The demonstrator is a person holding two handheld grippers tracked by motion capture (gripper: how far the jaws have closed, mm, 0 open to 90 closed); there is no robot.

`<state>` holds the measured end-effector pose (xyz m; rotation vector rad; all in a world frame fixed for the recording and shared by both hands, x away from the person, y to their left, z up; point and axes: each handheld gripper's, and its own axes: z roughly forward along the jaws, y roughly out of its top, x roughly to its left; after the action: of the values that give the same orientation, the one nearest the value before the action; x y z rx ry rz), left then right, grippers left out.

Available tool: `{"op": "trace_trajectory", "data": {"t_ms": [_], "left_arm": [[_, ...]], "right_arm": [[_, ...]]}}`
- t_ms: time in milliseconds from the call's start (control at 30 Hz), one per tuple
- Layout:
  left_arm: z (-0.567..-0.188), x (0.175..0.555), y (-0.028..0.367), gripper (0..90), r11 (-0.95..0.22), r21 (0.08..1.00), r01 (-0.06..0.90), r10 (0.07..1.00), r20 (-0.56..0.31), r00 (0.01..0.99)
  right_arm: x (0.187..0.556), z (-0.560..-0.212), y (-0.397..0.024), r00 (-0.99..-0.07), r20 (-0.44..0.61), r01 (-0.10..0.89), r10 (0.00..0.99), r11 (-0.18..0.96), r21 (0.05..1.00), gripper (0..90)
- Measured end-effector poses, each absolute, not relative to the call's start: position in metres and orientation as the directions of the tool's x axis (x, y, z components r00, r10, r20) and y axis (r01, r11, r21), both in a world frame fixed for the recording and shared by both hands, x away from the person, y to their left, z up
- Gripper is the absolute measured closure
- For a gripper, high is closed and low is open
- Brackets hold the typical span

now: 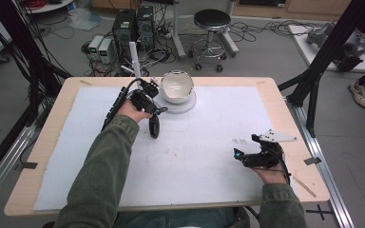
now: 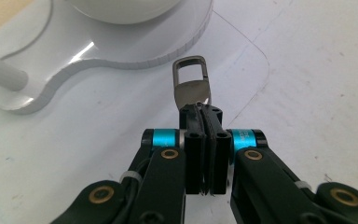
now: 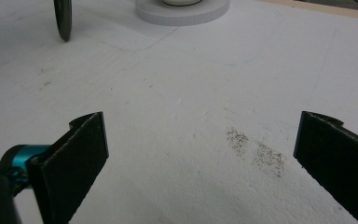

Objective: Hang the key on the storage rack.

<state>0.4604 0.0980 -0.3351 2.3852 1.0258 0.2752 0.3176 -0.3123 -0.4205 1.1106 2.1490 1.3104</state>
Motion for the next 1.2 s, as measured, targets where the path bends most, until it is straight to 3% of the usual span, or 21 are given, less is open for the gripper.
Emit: {"op": "trace_trajectory", "data": {"t_ms": [200, 1200], "left_arm": [[-0.319, 0.455, 0.114, 87.7, -0.545, 0.574, 0.611, 0.727, -0.04, 0.686], [-0.252, 0.456, 0.18, 87.6, -0.503, 0.688, 0.523, 0.737, 0.025, 0.675]], "right_arm": [[0.318, -0.42, -0.312, -0.611, 0.071, 0.425, 0.789, 0.251, 0.87, 1.9], [0.319, -0.421, -0.311, -0.613, 0.066, 0.423, 0.788, 0.257, 0.869, 1.9]]}}
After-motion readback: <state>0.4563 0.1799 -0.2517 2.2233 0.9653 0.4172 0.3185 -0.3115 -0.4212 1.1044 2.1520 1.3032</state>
